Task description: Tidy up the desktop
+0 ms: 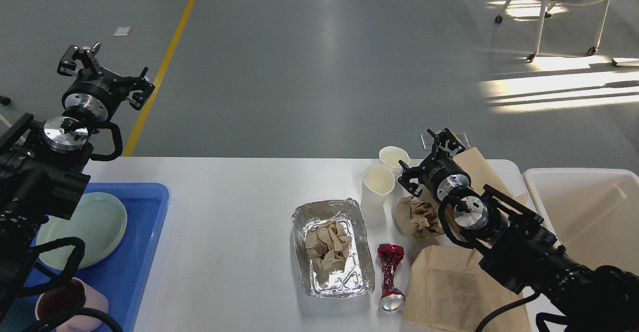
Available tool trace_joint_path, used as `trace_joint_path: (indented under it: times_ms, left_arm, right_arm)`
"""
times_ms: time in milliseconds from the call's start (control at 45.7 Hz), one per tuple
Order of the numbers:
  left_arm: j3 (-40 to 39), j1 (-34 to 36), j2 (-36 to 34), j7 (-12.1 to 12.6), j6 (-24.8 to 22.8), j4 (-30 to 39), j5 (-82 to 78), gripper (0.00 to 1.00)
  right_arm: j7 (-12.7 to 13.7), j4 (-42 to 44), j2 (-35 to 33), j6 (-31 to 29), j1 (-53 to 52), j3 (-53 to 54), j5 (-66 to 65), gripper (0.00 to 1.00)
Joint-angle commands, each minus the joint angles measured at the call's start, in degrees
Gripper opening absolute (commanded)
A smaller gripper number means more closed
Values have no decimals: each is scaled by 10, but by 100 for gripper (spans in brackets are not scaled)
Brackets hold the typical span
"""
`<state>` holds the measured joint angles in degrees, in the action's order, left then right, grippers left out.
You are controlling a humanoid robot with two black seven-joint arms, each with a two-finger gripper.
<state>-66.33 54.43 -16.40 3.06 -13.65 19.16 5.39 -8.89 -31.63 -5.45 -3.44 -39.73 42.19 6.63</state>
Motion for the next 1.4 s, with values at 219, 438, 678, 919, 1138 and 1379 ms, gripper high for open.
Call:
trace_joint_path:
  times_ms: [219, 438, 678, 919, 1138, 1379]
  left_arm:
    - [57, 2, 25, -4, -18, 0, 1, 96]
    - [52, -13, 41, -4, -48, 0, 3, 96]
    - [55, -49, 48, -5, -52, 0, 3, 96]
    - [58, -95, 49, -3, -113, 1, 3, 96]
    - [59, -138, 54, -5, -212, 0, 1, 96]
    - [59, -155, 66, -6, -219, 0, 1, 96]
  right_arm:
    - [0, 0, 0, 0, 0, 0, 0, 100]
    - [0, 0, 0, 0, 0, 0, 0, 100]
    - [-1, 0, 0, 0, 0, 0, 0, 100]
    - [0, 0, 0, -1, 0, 0, 0, 100]
    - [0, 0, 0, 0, 0, 0, 0, 100]
    - [0, 0, 0, 0, 0, 0, 0, 100]
